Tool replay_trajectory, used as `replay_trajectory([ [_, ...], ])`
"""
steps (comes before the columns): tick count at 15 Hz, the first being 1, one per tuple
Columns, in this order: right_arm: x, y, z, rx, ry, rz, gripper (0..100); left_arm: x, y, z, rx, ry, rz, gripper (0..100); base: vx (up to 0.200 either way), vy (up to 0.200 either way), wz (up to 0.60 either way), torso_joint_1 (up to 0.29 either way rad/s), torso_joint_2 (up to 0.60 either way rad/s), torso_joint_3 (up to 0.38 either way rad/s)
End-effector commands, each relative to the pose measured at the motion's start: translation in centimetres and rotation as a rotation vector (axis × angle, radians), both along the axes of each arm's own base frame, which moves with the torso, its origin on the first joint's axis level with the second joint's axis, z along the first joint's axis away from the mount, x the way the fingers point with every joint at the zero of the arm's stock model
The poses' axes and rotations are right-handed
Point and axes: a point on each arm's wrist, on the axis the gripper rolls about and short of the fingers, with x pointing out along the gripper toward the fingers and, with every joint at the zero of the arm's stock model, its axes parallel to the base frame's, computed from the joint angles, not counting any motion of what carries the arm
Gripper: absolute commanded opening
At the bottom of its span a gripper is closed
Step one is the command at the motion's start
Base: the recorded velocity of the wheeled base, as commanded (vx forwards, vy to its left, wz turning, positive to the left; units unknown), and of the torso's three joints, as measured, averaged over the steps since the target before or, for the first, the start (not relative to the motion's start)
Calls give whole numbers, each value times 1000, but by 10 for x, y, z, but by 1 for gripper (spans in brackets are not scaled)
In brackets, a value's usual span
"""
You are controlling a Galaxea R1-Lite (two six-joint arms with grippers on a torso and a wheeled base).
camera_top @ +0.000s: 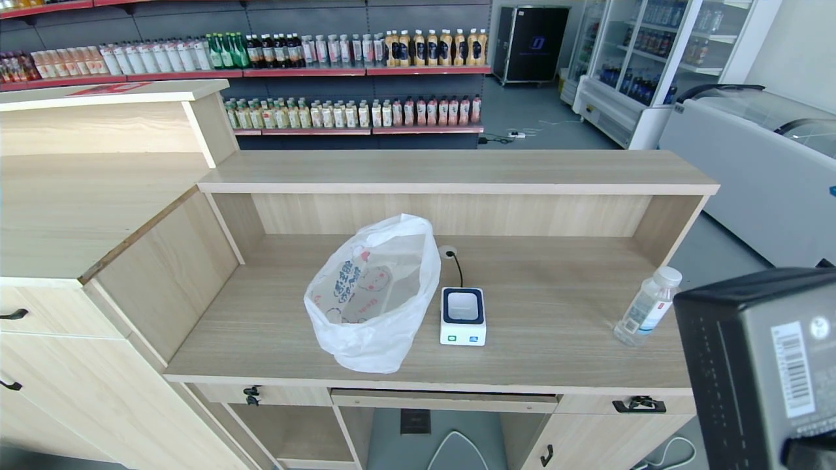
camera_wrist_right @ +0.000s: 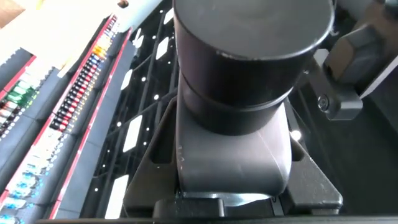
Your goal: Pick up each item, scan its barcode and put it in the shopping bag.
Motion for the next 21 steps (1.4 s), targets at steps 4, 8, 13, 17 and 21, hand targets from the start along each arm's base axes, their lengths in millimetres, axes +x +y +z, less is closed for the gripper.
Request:
replay_trajectory([
  [4, 1, 1, 2, 0, 2, 1, 0, 0, 0, 0, 0, -1, 1, 100, 0, 0, 0, 0, 0, 0],
  [8, 3, 2, 1, -3, 7, 2, 0, 0, 0, 0, 0, -1, 1, 100, 0, 0, 0, 0, 0, 0],
  [13, 4, 3, 0, -6, 11, 2, 0, 0, 0, 0, 0, -1, 1, 100, 0, 0, 0, 0, 0, 0],
  [17, 33, -7, 25, 122, 416, -198, 0, 0, 0, 0, 0, -1, -1, 100, 0, 0, 0, 0, 0, 0],
  [21, 66, -51, 29, 751, 1220, -647, 0, 0, 0, 0, 0, -1, 1, 100, 0, 0, 0, 0, 0, 0],
])
